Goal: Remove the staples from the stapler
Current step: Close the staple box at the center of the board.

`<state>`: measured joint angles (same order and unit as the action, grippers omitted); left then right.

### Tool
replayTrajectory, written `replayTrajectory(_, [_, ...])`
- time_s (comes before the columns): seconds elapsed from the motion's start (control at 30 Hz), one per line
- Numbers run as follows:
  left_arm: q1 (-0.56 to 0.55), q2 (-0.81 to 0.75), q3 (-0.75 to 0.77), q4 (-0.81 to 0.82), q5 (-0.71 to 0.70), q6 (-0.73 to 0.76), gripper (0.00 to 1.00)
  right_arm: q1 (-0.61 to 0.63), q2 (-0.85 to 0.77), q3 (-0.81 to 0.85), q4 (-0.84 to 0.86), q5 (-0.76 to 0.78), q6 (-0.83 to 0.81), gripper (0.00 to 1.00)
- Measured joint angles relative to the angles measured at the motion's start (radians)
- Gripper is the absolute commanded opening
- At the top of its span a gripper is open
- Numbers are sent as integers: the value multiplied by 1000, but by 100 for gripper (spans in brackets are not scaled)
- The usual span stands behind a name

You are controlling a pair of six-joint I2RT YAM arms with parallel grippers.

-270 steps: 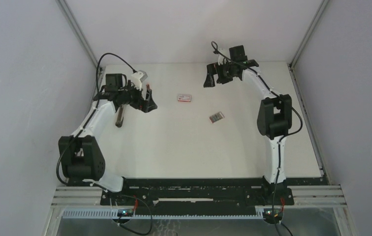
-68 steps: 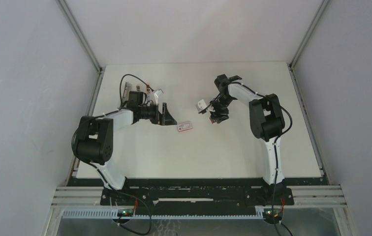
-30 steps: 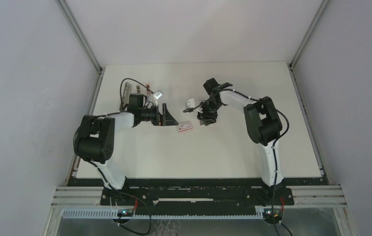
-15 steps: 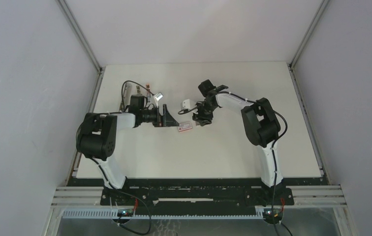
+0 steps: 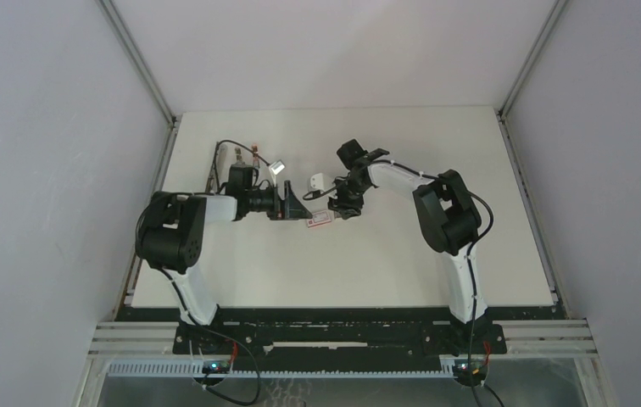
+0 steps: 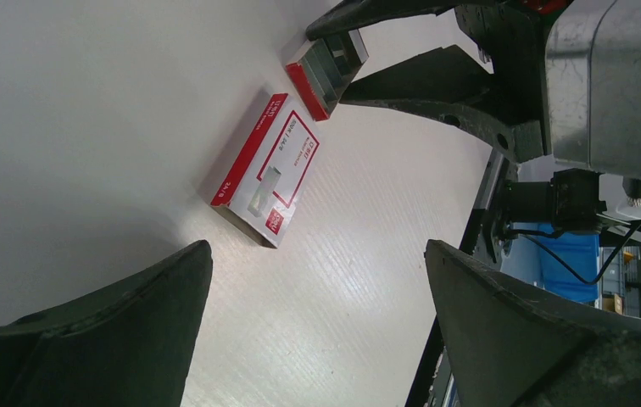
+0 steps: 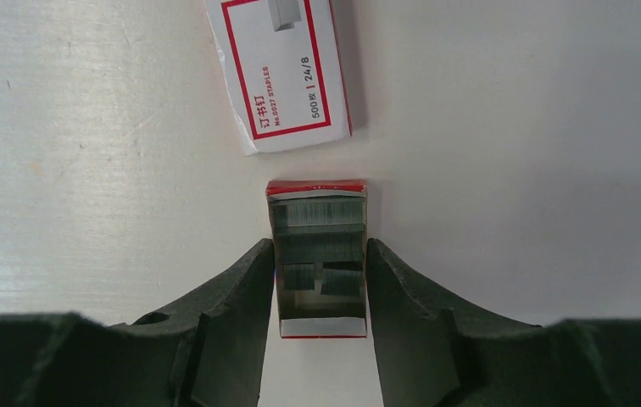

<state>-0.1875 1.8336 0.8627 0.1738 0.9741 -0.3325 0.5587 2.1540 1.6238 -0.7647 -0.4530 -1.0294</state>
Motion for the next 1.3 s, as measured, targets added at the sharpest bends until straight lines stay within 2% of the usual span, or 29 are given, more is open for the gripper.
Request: replayTrajectory(1.3, [-27,27,0,6,27,-24,99,41,0,8,6,26,24,43])
